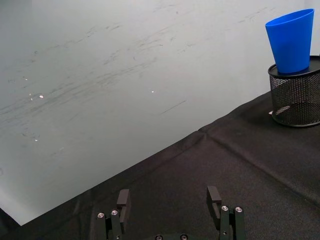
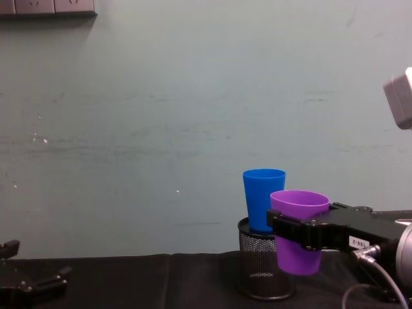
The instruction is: Pick up one cup with a gripper and tap it against the other cup.
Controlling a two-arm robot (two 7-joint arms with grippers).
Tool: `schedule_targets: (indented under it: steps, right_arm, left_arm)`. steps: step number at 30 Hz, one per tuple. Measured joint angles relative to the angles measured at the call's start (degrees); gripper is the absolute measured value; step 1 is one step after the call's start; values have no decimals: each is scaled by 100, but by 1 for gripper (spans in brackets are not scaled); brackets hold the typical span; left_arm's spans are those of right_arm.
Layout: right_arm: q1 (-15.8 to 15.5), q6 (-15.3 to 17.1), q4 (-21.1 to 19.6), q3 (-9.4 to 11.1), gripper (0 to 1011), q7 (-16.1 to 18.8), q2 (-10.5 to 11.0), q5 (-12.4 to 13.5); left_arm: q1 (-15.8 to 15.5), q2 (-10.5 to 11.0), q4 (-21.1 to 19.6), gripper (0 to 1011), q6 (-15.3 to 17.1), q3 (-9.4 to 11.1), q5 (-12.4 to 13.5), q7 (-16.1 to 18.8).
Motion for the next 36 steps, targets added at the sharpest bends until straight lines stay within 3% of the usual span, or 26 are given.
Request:
schedule_targets:
  steps: [36]
  right_arm:
    - [0,0,0,0,722,0,0,0]
  left_arm:
    - [0,0,0,1000,0,0,0,0]
